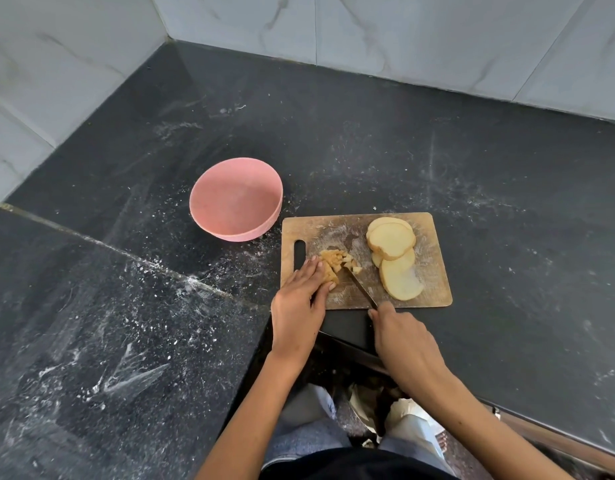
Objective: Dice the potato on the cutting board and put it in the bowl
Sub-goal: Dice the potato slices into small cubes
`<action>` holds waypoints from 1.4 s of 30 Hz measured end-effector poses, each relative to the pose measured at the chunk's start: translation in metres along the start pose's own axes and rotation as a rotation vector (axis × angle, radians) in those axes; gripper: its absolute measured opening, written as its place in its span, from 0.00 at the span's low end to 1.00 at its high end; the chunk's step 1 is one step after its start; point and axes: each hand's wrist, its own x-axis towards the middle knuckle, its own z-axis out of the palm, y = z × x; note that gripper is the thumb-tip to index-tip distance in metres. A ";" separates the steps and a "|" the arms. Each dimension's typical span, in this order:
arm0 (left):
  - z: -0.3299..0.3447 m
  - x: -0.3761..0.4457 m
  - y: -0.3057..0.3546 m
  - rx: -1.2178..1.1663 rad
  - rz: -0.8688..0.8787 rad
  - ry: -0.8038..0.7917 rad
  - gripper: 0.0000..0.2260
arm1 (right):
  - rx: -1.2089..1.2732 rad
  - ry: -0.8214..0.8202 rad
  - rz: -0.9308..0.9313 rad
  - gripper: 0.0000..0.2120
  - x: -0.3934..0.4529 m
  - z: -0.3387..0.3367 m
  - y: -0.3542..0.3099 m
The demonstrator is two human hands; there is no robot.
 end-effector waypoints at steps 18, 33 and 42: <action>-0.007 0.005 -0.007 0.047 0.055 -0.015 0.15 | 0.041 0.127 -0.168 0.16 0.027 -0.004 -0.031; -0.004 0.005 -0.010 0.104 0.109 -0.032 0.14 | -0.091 0.084 -0.053 0.11 0.032 -0.001 -0.053; -0.004 0.006 -0.007 0.131 0.122 -0.029 0.14 | -0.115 0.009 -0.082 0.10 0.035 -0.001 -0.047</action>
